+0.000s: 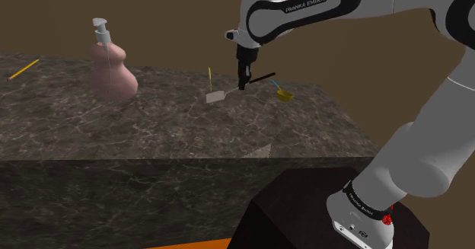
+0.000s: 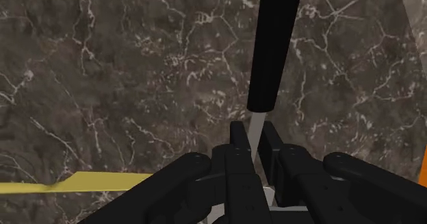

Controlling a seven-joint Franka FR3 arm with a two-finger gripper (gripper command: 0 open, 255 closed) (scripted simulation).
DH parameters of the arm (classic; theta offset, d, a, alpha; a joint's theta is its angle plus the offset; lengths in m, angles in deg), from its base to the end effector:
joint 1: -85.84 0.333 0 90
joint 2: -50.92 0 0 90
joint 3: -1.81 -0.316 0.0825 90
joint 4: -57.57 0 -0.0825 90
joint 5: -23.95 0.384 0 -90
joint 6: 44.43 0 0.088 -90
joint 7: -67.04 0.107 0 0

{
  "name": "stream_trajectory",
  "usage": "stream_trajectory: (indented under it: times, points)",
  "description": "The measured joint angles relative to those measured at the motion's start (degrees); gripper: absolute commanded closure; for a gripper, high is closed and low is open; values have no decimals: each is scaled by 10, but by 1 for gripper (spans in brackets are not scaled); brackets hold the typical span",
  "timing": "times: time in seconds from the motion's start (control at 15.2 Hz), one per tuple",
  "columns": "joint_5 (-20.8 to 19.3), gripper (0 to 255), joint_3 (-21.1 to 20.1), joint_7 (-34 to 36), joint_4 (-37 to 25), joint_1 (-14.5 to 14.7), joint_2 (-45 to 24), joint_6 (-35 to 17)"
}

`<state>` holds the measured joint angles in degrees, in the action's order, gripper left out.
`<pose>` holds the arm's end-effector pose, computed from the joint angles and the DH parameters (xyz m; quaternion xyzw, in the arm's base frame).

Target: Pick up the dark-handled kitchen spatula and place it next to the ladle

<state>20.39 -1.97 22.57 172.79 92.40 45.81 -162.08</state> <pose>0.5579 0.0978 0.4069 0.8803 0.4733 -0.0293 0.0163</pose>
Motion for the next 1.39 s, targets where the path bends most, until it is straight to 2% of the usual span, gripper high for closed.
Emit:
stream_trajectory:
  times: [0.66,1.39]
  points:
    - [-6,255,61,-117,147,-61,119,-35]
    - [-42,255,152,-257,229,-134,193,-53]
